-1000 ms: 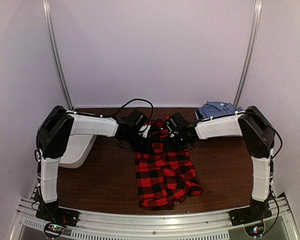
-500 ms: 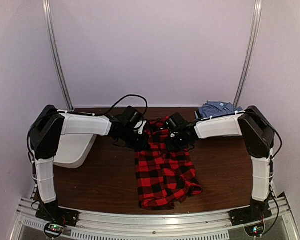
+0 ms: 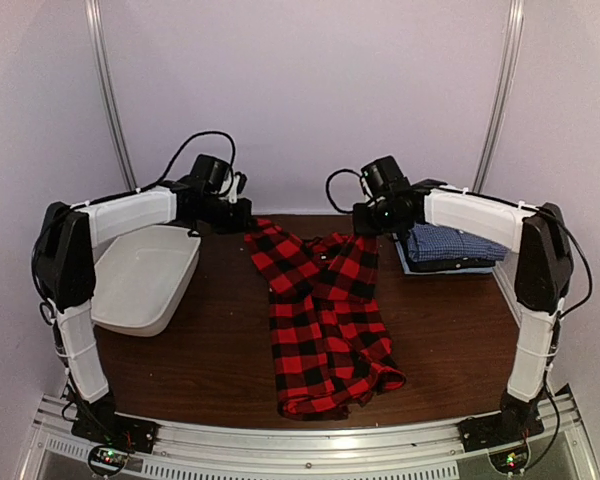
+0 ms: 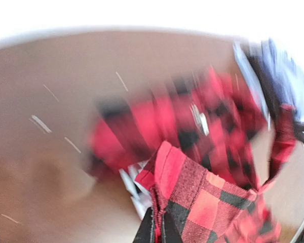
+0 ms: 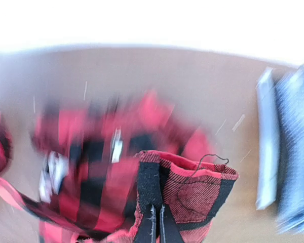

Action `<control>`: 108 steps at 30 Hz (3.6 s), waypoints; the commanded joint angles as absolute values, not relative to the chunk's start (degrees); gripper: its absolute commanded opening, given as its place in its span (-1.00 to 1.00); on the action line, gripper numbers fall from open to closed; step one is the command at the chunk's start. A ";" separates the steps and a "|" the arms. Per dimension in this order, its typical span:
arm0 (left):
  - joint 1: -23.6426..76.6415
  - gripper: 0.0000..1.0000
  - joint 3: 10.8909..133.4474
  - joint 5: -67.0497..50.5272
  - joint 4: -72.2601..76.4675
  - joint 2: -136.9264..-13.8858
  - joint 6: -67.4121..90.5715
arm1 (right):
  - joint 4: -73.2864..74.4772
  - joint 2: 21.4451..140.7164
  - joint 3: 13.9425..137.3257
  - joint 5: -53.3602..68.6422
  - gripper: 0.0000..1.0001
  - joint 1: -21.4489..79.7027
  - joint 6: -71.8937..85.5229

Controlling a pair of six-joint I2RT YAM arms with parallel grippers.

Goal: Fold and stack the long sleeve shirts
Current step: Pick up the sleeve from the center of the board, then flatten out the crumpled shirt at the center of the board, then move the bin to the corner of the board.

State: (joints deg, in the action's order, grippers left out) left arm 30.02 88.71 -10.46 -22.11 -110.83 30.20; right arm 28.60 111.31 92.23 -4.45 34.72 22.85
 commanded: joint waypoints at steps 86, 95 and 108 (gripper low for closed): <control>24.18 -0.27 51.10 -9.80 -24.04 -86.81 29.78 | 32.50 71.13 51.13 0.75 -0.23 29.26 27.39; 22.56 -0.04 61.18 0.66 -25.56 -97.21 29.08 | 30.01 72.92 55.47 1.41 -0.04 32.80 26.29; 17.30 -0.08 71.96 1.72 -27.42 -105.88 25.06 | 23.15 85.65 60.04 7.25 -0.20 40.81 25.72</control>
State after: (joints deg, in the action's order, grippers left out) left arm 17.61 67.61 1.34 -27.05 -105.08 27.46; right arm 26.39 82.06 57.30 4.51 39.29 26.06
